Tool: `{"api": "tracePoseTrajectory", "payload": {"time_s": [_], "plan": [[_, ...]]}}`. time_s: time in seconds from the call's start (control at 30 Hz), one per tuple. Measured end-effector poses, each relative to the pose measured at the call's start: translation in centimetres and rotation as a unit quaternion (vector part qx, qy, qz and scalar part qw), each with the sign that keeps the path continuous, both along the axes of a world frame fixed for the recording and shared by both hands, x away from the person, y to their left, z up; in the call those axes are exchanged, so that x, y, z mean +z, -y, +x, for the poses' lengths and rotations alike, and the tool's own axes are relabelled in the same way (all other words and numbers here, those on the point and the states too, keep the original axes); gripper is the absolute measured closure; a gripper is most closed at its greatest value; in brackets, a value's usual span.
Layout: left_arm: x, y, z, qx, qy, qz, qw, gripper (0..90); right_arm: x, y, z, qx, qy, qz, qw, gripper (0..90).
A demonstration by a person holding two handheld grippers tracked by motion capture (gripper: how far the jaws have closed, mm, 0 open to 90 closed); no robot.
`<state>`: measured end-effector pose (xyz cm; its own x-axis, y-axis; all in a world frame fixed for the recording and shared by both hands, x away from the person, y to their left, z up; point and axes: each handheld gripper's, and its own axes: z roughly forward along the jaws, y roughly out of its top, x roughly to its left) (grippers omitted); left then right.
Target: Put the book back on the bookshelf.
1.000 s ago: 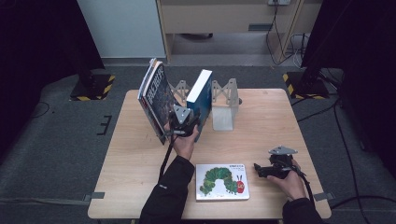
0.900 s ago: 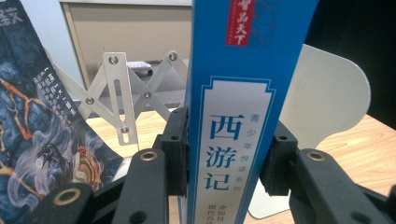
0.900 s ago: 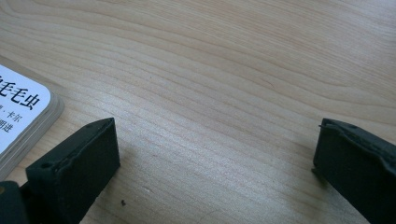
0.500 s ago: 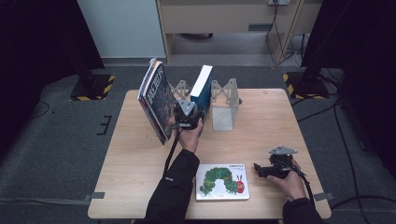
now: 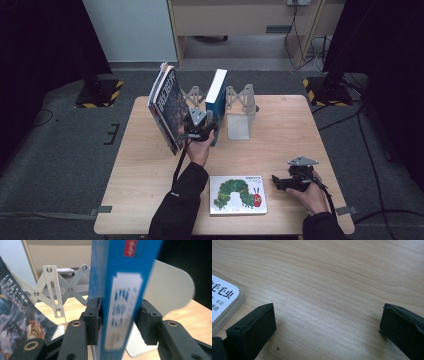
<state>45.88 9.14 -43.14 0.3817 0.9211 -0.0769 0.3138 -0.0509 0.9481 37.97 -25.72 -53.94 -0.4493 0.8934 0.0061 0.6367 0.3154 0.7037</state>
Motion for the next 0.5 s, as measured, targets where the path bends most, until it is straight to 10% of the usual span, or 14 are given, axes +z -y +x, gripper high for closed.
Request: {"api": "tracePoseTrajectory", "payload": {"time_s": [0.5], "plan": [[0.2,1.0,-0.1,0.006,-0.019,0.004,0.9998,60.1,0.0,0.0,0.0,0.0,0.0,0.0,1.0,0.4]]}}
